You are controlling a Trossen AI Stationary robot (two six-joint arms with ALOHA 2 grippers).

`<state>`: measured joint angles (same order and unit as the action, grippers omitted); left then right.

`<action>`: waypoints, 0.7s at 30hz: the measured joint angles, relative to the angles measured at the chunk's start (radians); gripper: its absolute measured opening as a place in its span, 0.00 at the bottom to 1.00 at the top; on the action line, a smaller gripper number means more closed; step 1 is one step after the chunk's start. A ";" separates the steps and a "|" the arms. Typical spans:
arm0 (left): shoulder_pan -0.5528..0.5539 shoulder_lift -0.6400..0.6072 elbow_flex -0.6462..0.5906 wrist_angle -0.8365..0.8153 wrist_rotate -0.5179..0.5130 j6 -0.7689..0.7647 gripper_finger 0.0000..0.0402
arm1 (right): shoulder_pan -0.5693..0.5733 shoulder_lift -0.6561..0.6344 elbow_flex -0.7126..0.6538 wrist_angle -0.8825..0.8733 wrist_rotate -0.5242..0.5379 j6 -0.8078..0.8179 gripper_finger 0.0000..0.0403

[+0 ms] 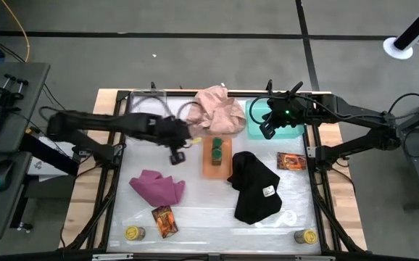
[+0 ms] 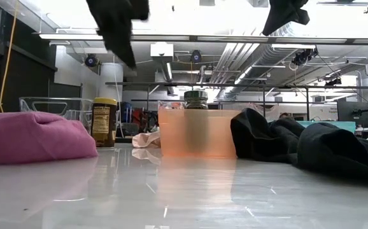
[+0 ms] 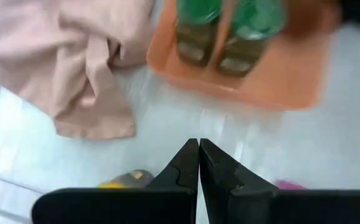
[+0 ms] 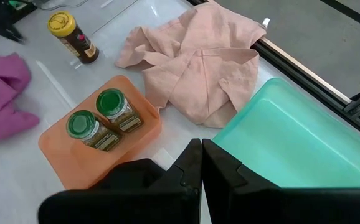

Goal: Sort spices by type
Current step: Put the top left yellow seasoning bottle into the transparent bin

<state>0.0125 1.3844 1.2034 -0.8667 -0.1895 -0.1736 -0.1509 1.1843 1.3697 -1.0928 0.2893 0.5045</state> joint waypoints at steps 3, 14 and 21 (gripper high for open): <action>-0.039 -0.136 0.000 -0.044 0.020 -0.001 0.00 | 0.000 0.000 0.000 0.009 0.000 0.013 0.00; -0.348 -0.367 0.000 -0.340 0.056 -0.368 0.04 | 0.000 0.000 0.000 0.071 0.000 0.012 0.00; -0.325 -0.297 0.000 -0.294 -0.122 -0.200 0.28 | 0.000 0.000 0.000 0.070 0.000 0.012 0.00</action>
<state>-0.3124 1.0876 1.2034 -1.1612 -0.3117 -0.3737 -0.1509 1.1843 1.3697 -1.0225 0.2890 0.5164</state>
